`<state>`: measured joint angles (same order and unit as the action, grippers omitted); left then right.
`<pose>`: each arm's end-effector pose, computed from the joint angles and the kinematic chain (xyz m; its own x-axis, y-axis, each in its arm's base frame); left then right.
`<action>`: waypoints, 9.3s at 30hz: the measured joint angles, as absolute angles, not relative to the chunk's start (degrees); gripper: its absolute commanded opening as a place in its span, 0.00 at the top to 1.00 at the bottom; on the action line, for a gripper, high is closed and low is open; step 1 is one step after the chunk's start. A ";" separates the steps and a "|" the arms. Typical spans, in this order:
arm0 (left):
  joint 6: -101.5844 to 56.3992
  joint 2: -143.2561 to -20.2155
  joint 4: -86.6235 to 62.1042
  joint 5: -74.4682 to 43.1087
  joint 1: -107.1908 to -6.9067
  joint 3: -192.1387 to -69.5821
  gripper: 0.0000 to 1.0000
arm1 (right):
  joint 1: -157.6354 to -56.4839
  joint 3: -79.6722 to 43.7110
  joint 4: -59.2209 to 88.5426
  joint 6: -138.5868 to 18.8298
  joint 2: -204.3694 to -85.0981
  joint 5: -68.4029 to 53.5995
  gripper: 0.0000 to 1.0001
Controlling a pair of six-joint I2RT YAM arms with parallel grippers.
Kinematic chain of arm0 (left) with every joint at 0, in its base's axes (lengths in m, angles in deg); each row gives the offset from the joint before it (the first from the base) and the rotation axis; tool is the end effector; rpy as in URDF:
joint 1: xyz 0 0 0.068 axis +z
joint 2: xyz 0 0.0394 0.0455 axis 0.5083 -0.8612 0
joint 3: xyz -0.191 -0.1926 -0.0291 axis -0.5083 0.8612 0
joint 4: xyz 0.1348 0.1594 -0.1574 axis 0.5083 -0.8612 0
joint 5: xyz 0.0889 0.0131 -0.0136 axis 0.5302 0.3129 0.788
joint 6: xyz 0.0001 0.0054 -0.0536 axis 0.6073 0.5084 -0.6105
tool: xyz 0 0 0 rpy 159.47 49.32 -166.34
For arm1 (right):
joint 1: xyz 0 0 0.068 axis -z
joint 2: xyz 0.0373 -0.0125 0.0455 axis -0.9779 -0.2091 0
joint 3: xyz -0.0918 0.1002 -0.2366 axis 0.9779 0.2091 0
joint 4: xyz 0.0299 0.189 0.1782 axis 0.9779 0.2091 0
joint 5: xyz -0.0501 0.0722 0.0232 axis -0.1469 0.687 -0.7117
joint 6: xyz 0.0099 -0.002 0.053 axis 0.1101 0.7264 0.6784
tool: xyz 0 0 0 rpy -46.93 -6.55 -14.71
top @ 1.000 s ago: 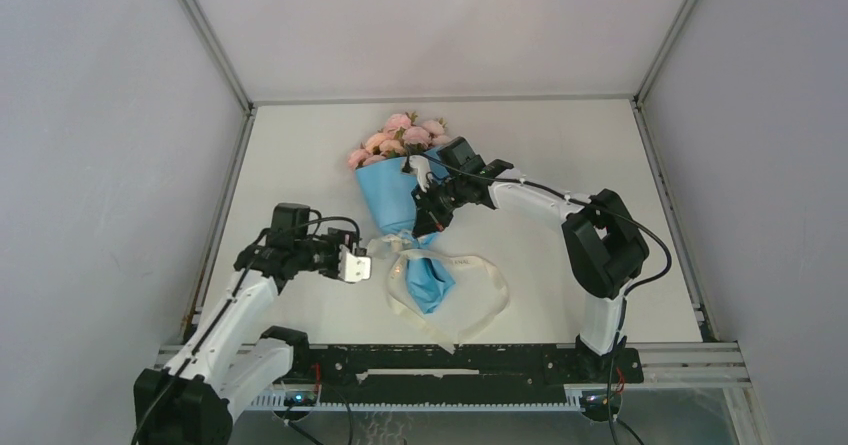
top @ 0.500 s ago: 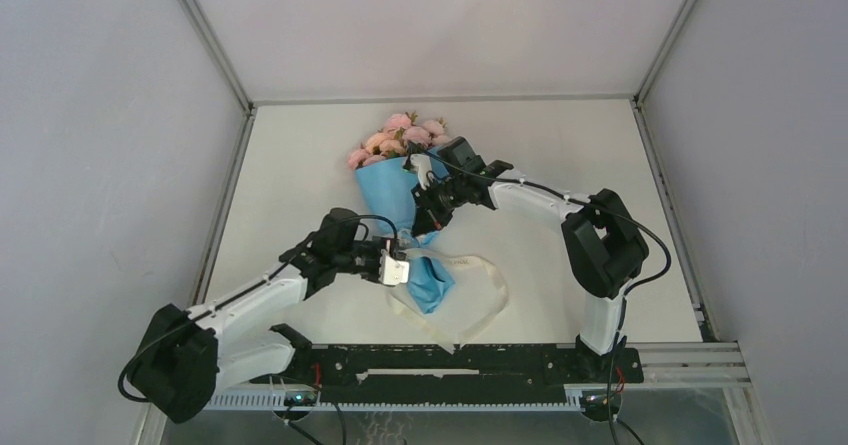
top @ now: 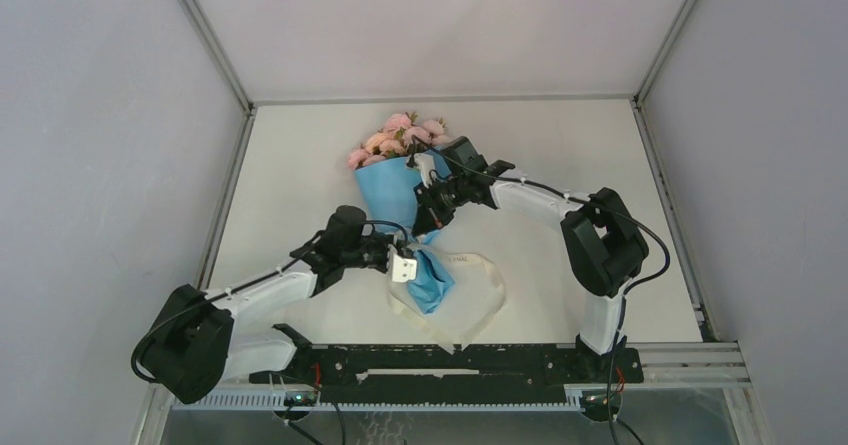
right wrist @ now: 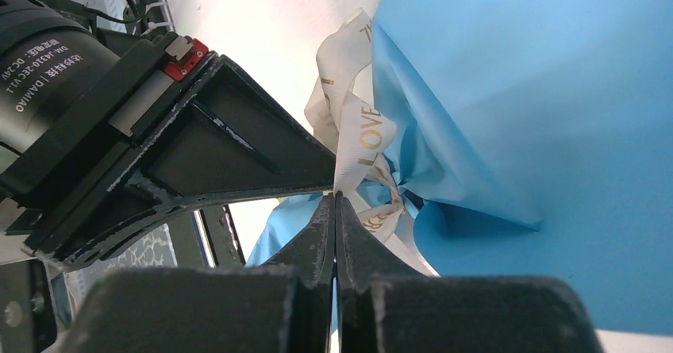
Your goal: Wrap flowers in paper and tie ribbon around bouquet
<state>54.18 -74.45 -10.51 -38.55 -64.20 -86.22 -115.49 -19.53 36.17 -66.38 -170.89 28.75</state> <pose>0.1816 -0.1429 0.1822 0.5346 0.5775 -0.6170 0.7957 -0.0981 0.5977 0.3033 0.2642 0.2161 -0.6303 -0.4797 -0.6105 -0.7731 0.3161 0.5499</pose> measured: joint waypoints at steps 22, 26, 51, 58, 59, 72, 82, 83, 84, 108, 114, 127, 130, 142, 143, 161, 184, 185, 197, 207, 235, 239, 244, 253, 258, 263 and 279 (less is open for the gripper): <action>50.09 -77.22 -8.87 -32.11 -64.20 -88.47 1.00 | -113.99 -11.91 25.77 -53.24 -169.50 33.14 0.60; 52.03 -77.62 -8.84 -32.59 -64.37 -88.38 1.00 | -112.26 -11.82 25.00 -52.13 -167.62 31.48 0.63; 57.59 -79.87 -8.25 -33.07 -65.68 -88.36 0.99 | -117.50 -33.33 47.69 -67.08 -180.77 10.72 0.88; 58.04 -80.09 -8.25 -33.07 -65.97 -88.36 0.99 | -116.76 -34.35 52.85 -70.64 -181.76 17.84 0.86; 58.11 -80.09 -8.34 -33.09 -66.01 -88.36 0.99 | -116.56 -34.35 53.24 -70.79 -181.76 18.89 0.86; 59.99 -77.18 -16.01 -32.50 -71.15 -88.36 0.99 | -115.14 -32.08 55.34 -71.88 -181.56 23.31 0.87; 60.56 -79.30 -14.02 -31.49 -71.76 -88.36 0.96 | -115.89 -26.03 51.56 -71.73 -178.81 18.87 0.87; 60.54 -79.54 -13.52 -31.49 -71.80 -88.36 0.96 | -115.78 -25.83 51.23 -71.73 -178.81 20.25 0.87; 60.49 -79.63 -13.15 -31.49 -71.85 -88.36 0.96 | -115.54 -25.44 50.84 -71.73 -178.81 21.69 0.86; 54.31 -79.82 -9.11 -31.30 -74.80 -88.34 0.80 | -113.05 -15.45 47.17 -70.49 -174.63 38.95 0.69; 53.39 -79.82 -8.32 -31.17 -74.80 -87.92 0.81 | -114.03 -14.81 44.00 -69.50 -172.82 35.00 0.63; 52.32 -79.82 -7.51 -29.96 -74.80 -87.51 0.84 | -115.84 -14.77 43.78 -71.67 -172.69 31.81 0.97; 52.36 -79.80 -7.55 -29.99 -74.82 -87.51 0.76 | -115.91 -14.77 43.82 -71.95 -172.69 31.33 1.00; 54.94 -70.14 -31.88 -28.98 -73.68 -91.31 0.00 | -115.91 -14.77 44.06 -71.84 -171.94 29.43 1.00; 54.44 -70.10 -33.91 -28.24 -73.33 -92.03 0.00 | -115.93 -14.77 44.06 -71.82 -171.83 29.25 1.00; 56.99 -81.33 -26.42 -20.43 -67.04 -91.20 0.42 | -116.54 -14.75 44.33 -71.80 -170.68 27.33 1.00; 59.64 -77.24 -25.85 -22.55 -67.00 -87.49 1.00 | -117.09 -14.70 44.81 -69.50 -164.53 17.21 1.00; 59.79 -77.14 -26.09 -22.55 -67.00 -87.40 1.00 | -117.09 -14.70 45.09 -69.37 -164.25 16.51 1.00; 63.68 -73.75 -28.84 -20.39 -65.25 -85.61 1.00 | -111.47 -5.68 45.16 -63.27 -154.85 10.96 1.00; 70.22 -72.94 -28.71 -20.70 -62.30 -84.17 1.00 | -96.13 9.99 40.20 -55.23 -149.89 17.82 1.00; 85.21 -70.05 -32.32 -19.47 -52.92 -82.68 1.00 | -104.22 8.55 20.94 -56.50 -161.23 25.32 0.38; 85.26 -70.05 -32.23 -19.60 -52.92 -82.26 1.00 | -106.25 8.51 19.56 -56.50 -163.38 25.91 0.41; 84.97 -70.01 -32.01 -19.60 -52.92 -82.05 1.00 | -107.67 8.22 18.03 -56.30 -165.69 26.93 0.69; 84.10 -70.01 -29.41 -19.36 -52.79 -82.05 1.00 | -106.64 8.16 17.05 -53.00 -167.51 23.81 1.00; 85.08 -70.01 -27.69 -20.59 -51.24 -81.30 1.00 | -102.73 13.38 17.05 -49.66 -162.59 21.88 1.00; 86.63 -70.01 -26.13 -23.25 -50.34 -81.11 1.00 | -99.63 18.32 17.01 -46.88 -157.45 21.34 1.00; 90.06 -70.01 -26.26 -28.74 -47.65 -81.11 1.00 | -94.66 21.62 17.11 -45.33 -155.05 21.88 1.00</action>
